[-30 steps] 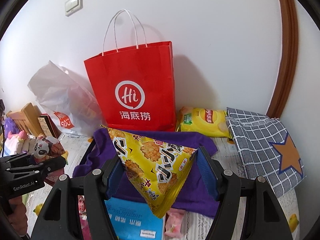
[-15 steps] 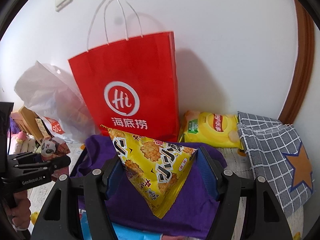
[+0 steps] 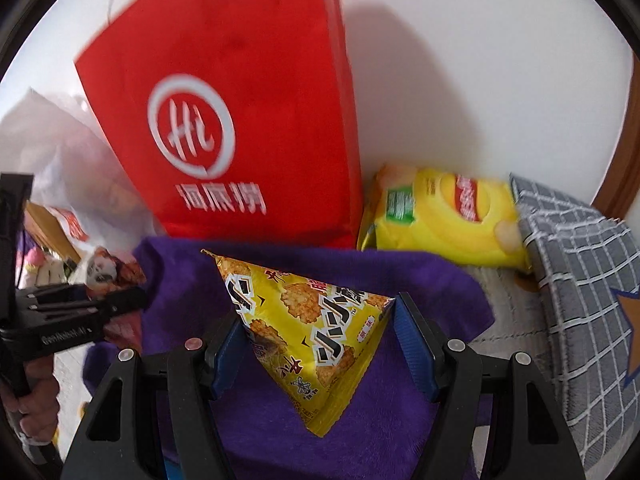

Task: Organize snacks
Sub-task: 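Carry the panda packet onto the purple towel and open the left tool while right tool holds yellow bag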

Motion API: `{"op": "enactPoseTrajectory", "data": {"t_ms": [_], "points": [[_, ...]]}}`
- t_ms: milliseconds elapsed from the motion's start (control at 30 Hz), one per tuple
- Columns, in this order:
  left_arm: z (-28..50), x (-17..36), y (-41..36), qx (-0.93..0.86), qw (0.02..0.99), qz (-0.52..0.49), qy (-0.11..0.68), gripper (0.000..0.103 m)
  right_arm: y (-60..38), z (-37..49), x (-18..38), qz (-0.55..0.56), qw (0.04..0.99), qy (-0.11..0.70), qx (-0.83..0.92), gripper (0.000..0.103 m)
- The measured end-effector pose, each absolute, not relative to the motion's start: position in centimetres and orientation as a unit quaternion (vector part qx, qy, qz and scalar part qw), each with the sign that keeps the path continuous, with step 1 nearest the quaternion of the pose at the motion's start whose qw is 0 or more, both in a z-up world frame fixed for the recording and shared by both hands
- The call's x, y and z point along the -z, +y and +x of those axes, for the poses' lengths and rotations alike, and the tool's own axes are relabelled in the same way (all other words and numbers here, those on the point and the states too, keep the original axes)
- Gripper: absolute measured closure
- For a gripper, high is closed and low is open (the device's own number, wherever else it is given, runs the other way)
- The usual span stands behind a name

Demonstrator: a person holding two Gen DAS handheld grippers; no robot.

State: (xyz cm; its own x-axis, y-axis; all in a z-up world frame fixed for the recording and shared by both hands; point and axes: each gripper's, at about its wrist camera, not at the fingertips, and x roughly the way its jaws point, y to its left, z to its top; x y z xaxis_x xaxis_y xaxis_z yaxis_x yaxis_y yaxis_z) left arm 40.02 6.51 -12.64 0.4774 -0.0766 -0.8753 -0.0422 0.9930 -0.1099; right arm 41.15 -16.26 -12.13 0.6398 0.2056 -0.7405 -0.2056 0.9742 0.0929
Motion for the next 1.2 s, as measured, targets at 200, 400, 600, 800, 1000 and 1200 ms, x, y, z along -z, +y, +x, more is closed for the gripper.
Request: {"op": "enactPoseTrajectory", "data": {"t_ms": [200, 400, 600, 800, 1000, 1200], "points": [[40.2, 14.2, 6.5, 0.008, 0.848, -0.058, 0.526, 0.061, -16.2, 42.1, 14.4, -0.004, 0.892, 0.439, -0.11, 0.034], [40.4, 14.9, 6.4, -0.001, 0.843, -0.053, 0.535, 0.061, -16.2, 42.5, 15.5, -0.002, 0.884, 0.455, -0.11, 0.034], [40.5, 15.0, 6.1, 0.001, 0.841, -0.047, 0.54, 0.061, -16.0, 43.1, 16.2, -0.005, 0.878, 0.467, -0.107, 0.033], [41.3, 15.5, 6.1, -0.002, 0.835, -0.05, 0.548, 0.061, -15.7, 43.3, 16.5, -0.005, 0.874, 0.476, -0.102, 0.032], [41.9, 15.8, 5.9, -0.003, 0.832, -0.049, 0.553, 0.061, -15.0, 43.6, 16.7, -0.008, 0.872, 0.48, -0.097, 0.027], [42.1, 16.2, 5.5, 0.001, 0.83, -0.048, 0.556, 0.06, -15.0, 43.5, 16.5, -0.006, 0.87, 0.483, -0.095, 0.026]]}}
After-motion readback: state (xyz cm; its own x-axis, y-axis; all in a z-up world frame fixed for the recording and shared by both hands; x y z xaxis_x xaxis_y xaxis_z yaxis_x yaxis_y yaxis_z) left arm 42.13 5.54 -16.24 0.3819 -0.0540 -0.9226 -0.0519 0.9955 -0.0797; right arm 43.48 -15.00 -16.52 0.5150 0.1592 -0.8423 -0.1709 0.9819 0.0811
